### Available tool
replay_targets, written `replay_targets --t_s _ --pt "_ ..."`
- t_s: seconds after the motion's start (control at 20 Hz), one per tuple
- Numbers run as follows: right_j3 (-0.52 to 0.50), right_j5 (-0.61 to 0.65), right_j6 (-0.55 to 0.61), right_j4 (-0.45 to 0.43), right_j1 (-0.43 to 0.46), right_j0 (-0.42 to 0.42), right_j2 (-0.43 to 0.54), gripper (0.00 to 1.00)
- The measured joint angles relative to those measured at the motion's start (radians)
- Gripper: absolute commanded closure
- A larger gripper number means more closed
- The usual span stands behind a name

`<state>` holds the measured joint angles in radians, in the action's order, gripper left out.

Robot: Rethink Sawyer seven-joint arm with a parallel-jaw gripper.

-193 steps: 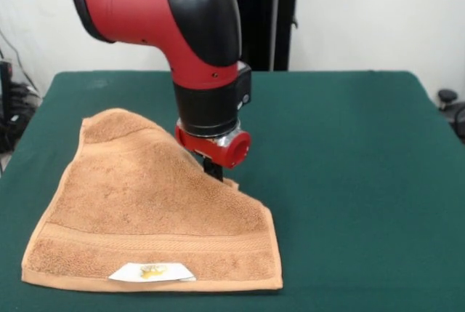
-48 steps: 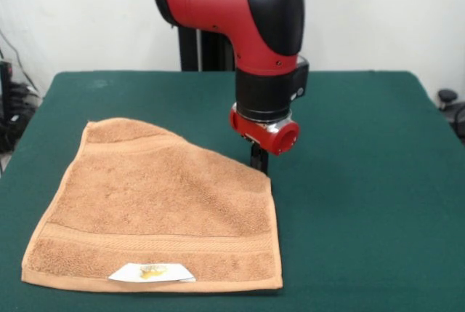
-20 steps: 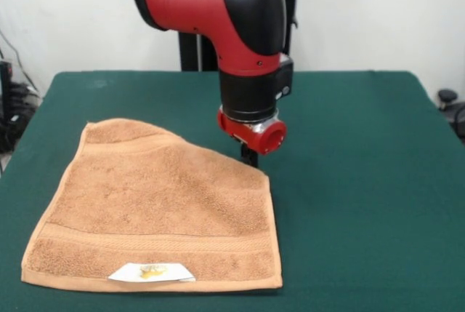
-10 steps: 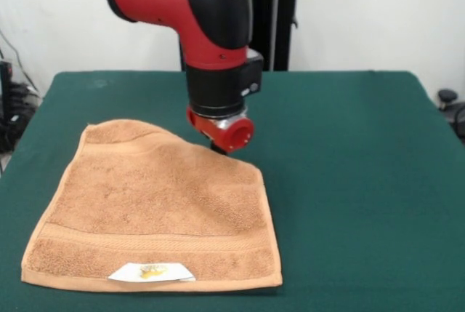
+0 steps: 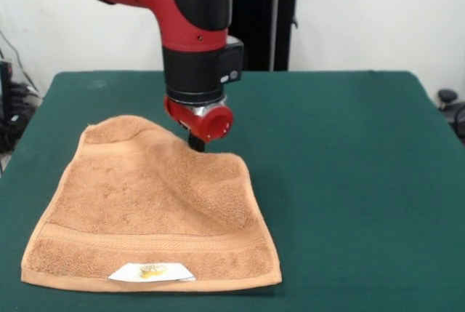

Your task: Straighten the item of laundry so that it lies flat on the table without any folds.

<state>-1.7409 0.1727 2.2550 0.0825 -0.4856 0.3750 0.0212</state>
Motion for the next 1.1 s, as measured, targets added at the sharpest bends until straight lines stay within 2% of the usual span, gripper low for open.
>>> replay_targets --t_s 0.9,1.1 --pt "0.016 0.000 0.000 -0.027 -0.014 0.023 0.000 1.00" --pt "0.052 0.001 0.000 -0.041 -0.004 0.036 0.000 1.00"
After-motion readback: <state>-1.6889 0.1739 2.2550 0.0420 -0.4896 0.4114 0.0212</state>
